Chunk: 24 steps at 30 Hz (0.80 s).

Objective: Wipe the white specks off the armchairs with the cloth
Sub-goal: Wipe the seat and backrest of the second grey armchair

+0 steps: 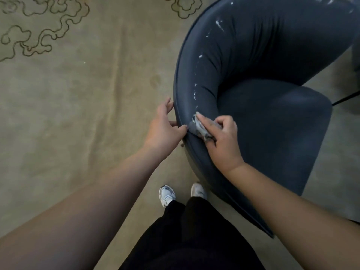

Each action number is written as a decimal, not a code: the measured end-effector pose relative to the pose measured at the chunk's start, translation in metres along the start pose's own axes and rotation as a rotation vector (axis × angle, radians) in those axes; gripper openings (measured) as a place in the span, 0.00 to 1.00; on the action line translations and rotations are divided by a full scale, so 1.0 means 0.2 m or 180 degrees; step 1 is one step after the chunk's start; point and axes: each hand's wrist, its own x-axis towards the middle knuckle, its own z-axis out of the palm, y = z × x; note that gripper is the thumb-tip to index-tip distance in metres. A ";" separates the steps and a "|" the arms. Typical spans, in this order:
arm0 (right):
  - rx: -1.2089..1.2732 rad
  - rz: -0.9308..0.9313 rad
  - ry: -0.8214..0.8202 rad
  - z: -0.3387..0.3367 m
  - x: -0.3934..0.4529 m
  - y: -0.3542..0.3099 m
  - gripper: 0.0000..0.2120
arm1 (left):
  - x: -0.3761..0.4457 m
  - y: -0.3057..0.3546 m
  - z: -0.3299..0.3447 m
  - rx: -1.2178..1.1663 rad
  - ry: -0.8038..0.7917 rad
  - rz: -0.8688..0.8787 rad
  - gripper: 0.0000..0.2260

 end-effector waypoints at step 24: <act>0.0331 0.0019 0.0008 0.07 0.37 0.01 0.31 | 0.32 0.16 -0.07 0.0142 0.0189 -0.0124 0.36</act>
